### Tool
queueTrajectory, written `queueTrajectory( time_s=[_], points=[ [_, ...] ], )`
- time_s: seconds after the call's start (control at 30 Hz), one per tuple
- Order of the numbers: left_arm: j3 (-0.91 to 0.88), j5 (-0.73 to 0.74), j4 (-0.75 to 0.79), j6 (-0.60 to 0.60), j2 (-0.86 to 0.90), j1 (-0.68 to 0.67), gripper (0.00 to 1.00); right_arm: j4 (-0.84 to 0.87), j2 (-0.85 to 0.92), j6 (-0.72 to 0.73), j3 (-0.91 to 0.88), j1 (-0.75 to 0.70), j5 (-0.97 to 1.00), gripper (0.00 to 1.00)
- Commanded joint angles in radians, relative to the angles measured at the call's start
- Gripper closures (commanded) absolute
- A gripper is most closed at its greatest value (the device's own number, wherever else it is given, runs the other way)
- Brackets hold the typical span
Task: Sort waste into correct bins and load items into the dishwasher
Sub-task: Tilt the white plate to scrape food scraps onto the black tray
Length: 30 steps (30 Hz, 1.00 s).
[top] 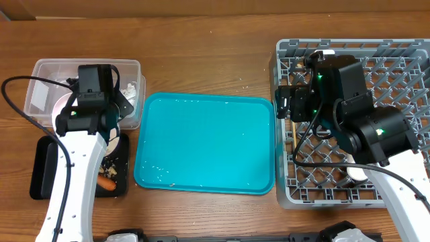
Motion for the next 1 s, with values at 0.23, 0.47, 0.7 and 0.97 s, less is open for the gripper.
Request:
queueTrajectory(
  time_s=[0.23,0.47,0.7,0.97],
  points=[
    [-0.134,0.170,0.084,0.096,-0.148,0.106,0.96,0.006,-0.003,0.003,0.023,0.003,-0.003,0.00],
    [-0.241,0.313,0.171,0.095,-0.175,0.196,0.96,0.006,-0.003,0.003,0.023,0.003,-0.003,0.00],
    [-0.244,0.427,0.154,0.131,-0.236,0.267,0.96,0.006,-0.002,0.003,0.023,0.003,-0.003,0.00],
    [-0.244,0.458,0.140,0.153,-0.310,0.274,0.96,0.006,-0.003,0.003,0.023,0.003,-0.002,0.00]
  ],
)
